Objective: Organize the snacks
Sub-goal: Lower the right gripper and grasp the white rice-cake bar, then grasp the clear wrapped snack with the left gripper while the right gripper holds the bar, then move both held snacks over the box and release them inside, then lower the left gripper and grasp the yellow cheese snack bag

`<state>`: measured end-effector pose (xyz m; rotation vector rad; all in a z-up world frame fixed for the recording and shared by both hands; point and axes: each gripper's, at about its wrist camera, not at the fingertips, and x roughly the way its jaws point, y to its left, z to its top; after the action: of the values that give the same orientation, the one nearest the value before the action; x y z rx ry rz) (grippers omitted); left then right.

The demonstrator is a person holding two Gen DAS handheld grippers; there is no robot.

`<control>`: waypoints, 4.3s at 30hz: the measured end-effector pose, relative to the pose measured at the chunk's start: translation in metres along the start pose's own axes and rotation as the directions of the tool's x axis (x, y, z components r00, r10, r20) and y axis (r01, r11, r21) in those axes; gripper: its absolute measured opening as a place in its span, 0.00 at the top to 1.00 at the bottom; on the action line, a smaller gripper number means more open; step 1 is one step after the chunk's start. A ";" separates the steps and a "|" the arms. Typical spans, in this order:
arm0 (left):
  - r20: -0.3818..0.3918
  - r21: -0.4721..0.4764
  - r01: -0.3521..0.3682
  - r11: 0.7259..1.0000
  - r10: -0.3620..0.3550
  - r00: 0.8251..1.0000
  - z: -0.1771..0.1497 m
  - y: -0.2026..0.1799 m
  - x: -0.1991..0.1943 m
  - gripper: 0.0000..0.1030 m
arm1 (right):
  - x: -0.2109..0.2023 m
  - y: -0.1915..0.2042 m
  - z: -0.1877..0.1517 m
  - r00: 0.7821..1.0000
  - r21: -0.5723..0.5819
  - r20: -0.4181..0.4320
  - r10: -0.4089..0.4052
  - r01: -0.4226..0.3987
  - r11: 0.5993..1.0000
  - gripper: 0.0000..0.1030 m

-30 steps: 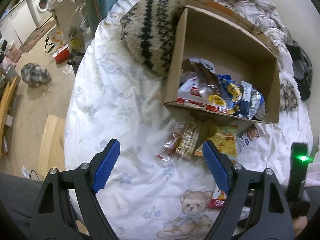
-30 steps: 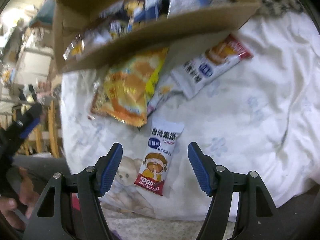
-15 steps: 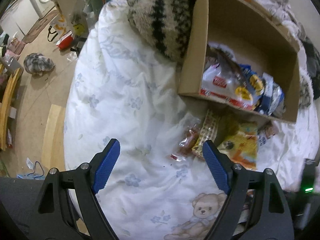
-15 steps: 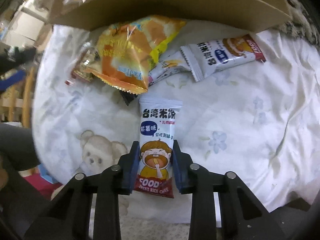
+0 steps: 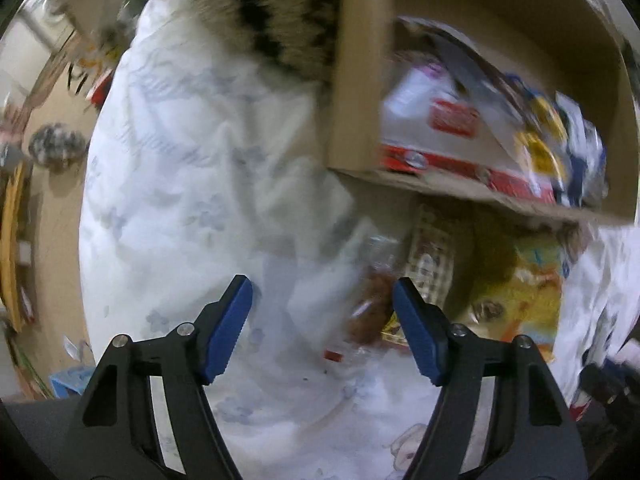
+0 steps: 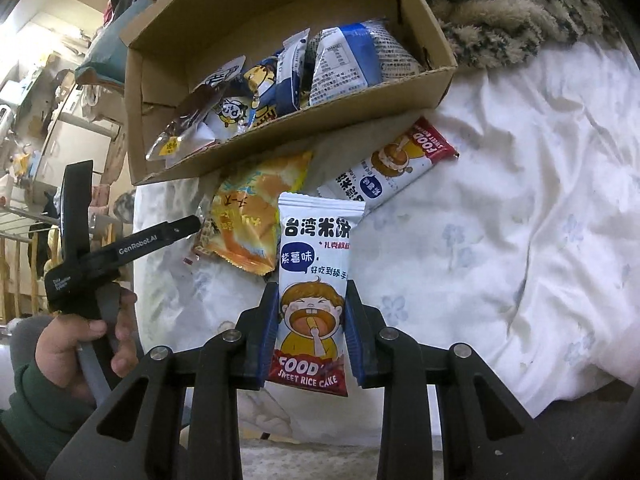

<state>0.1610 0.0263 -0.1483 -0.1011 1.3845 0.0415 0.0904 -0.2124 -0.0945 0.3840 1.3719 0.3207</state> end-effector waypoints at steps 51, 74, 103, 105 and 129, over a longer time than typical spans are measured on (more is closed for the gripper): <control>0.343 0.083 0.111 0.990 -0.133 0.930 0.035 -0.048 -0.145 0.88 | -0.073 0.003 0.100 0.964 -0.111 0.248 0.102 -0.076 0.991 0.69; 0.299 0.162 0.018 0.987 -0.067 0.952 0.092 -0.109 -0.095 0.87 | -0.044 -0.003 0.161 0.963 -0.136 0.269 0.004 0.034 0.990 0.69; 0.291 0.170 0.013 0.985 -0.063 0.955 0.086 -0.109 -0.103 0.23 | -0.053 -0.013 0.167 0.960 -0.077 0.276 0.053 -0.033 0.996 0.35; 0.292 0.162 0.016 0.987 -0.063 0.954 0.085 -0.106 -0.105 0.23 | -0.054 -0.012 0.167 0.960 -0.079 0.274 0.053 -0.033 0.996 0.35; 0.343 0.116 -0.006 0.993 -0.034 0.939 0.031 -0.056 -0.139 0.23 | -0.075 0.002 0.115 0.958 -0.106 0.282 0.045 -0.015 0.994 0.35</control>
<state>0.1710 -0.0228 -0.0034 -0.0055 1.0315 -0.0319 0.1910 -0.2524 -0.0099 0.3510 1.0645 0.3456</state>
